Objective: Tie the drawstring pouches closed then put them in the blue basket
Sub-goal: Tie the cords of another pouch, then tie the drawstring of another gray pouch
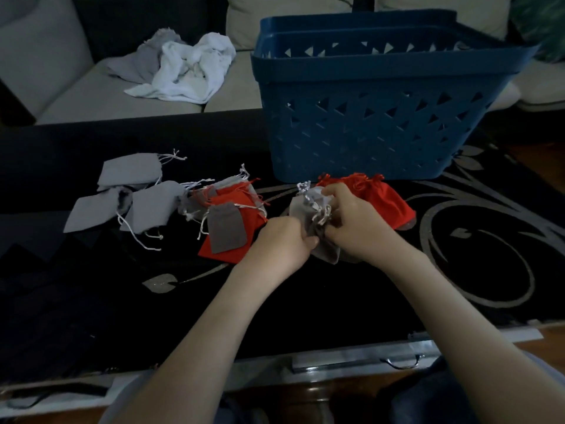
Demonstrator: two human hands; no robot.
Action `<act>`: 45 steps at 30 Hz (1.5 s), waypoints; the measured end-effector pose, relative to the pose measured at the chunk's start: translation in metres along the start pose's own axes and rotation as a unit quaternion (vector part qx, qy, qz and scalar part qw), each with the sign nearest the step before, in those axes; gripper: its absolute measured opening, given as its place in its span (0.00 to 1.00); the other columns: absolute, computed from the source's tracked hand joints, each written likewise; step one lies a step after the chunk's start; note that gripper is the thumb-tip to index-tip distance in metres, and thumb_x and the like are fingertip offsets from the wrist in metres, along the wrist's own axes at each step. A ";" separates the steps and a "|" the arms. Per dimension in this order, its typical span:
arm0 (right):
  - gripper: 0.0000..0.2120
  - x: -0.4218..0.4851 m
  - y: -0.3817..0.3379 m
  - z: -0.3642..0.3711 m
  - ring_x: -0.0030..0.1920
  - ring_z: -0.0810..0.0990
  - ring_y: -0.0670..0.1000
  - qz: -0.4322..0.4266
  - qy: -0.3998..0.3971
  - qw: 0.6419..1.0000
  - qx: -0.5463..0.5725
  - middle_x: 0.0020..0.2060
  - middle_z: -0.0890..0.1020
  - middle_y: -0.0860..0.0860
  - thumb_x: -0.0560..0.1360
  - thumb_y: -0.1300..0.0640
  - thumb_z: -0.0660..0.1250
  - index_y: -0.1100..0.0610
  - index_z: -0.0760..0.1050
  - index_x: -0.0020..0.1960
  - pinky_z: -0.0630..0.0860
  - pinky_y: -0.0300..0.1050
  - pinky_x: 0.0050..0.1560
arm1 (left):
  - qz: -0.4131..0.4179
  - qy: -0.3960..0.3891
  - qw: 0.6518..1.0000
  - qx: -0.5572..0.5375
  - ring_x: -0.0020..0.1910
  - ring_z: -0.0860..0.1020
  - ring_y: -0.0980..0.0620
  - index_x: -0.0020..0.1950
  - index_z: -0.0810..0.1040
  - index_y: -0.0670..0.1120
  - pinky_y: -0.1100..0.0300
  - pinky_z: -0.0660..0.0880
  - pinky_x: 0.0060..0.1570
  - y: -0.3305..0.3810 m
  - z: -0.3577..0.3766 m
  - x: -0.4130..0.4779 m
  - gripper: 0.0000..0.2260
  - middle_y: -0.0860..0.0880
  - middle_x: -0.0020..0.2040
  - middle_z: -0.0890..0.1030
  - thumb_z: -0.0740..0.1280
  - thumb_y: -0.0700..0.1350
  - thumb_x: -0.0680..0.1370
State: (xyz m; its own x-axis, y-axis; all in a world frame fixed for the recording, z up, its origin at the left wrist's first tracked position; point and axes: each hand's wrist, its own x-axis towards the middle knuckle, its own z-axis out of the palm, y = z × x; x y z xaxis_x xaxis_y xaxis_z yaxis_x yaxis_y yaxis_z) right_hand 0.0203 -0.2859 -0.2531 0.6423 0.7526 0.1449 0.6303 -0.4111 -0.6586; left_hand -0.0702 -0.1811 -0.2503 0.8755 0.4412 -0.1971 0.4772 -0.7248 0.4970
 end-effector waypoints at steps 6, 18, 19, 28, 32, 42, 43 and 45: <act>0.21 0.006 0.008 0.013 0.58 0.69 0.58 0.015 0.048 0.990 -0.134 0.56 0.73 0.57 0.71 0.64 0.66 0.60 0.67 0.63 0.66 0.48 0.56 | -0.017 0.076 0.995 0.059 0.51 0.76 0.42 0.50 0.75 0.41 0.55 0.67 0.41 -0.012 -0.011 -0.005 0.15 0.44 0.45 0.76 0.59 0.52 0.81; 0.25 0.003 -0.045 0.032 0.60 0.62 0.50 -0.098 0.069 0.988 -0.094 0.60 0.71 0.49 0.68 0.58 0.59 0.53 0.71 0.65 0.54 0.44 0.55 | -0.153 0.197 0.945 0.211 0.66 0.67 0.39 0.69 0.65 0.41 0.48 0.64 0.62 -0.057 -0.045 -0.007 0.18 0.39 0.66 0.71 0.60 0.44 0.80; 0.23 0.004 -0.046 0.037 0.60 0.61 0.50 -0.108 0.056 0.988 -0.093 0.60 0.71 0.49 0.70 0.59 0.60 0.54 0.71 0.65 0.54 0.45 0.56 | -0.155 0.193 0.948 0.202 0.65 0.68 0.39 0.68 0.66 0.41 0.48 0.65 0.61 -0.063 -0.047 -0.006 0.18 0.39 0.64 0.73 0.61 0.44 0.80; 0.20 0.008 -0.049 0.048 0.63 0.69 0.54 -0.133 0.000 0.991 -0.013 0.62 0.75 0.51 0.78 0.60 0.63 0.56 0.69 0.70 0.59 0.39 0.64 | -0.114 0.240 0.964 0.031 0.56 0.76 0.41 0.55 0.79 0.44 0.47 0.71 0.56 -0.084 -0.061 -0.014 0.09 0.44 0.52 0.80 0.68 0.45 0.76; 0.21 0.008 -0.058 0.041 0.64 0.67 0.45 -0.098 0.004 0.989 0.108 0.64 0.73 0.48 0.80 0.57 0.62 0.54 0.66 0.72 0.60 0.31 0.63 | 0.013 0.226 0.972 -0.059 0.58 0.73 0.45 0.41 0.74 0.59 0.43 0.67 0.61 -0.075 -0.067 -0.026 0.09 0.53 0.48 0.70 0.70 0.47 0.74; 0.10 0.005 -0.052 0.023 0.30 0.75 0.36 -0.012 0.010 0.968 0.251 0.26 0.78 0.40 0.80 0.57 0.61 0.51 0.76 0.41 0.69 0.30 0.33 | 0.057 0.127 0.975 -0.174 0.43 0.78 0.52 0.45 0.79 0.44 0.58 0.71 0.44 -0.054 -0.069 -0.037 0.12 0.48 0.41 0.81 0.63 0.51 0.79; 0.10 0.004 -0.051 0.021 0.33 0.76 0.38 -0.010 0.023 0.967 0.252 0.30 0.80 0.43 0.79 0.58 0.62 0.52 0.78 0.42 0.71 0.33 0.36 | 0.054 0.120 0.976 -0.172 0.43 0.78 0.52 0.45 0.79 0.44 0.56 0.71 0.45 -0.053 -0.069 -0.036 0.15 0.46 0.42 0.81 0.62 0.53 0.80; 0.10 0.003 -0.048 0.016 0.43 0.79 0.44 0.009 0.033 0.959 0.280 0.40 0.84 0.52 0.80 0.59 0.62 0.52 0.80 0.44 0.75 0.41 0.48 | 0.053 0.116 0.975 -0.183 0.36 0.76 0.58 0.38 0.78 0.46 0.63 0.69 0.40 -0.050 -0.069 -0.035 0.17 0.51 0.35 0.79 0.59 0.54 0.80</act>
State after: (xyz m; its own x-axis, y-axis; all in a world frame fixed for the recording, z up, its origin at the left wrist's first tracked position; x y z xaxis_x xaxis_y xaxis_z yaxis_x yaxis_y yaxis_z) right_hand -0.0151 -0.2555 -0.2329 0.6885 0.7065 0.1638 0.2973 -0.0690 -0.9523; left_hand -0.1304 -0.1237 -0.2104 0.8574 0.5126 0.0463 0.2892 -0.5543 0.7805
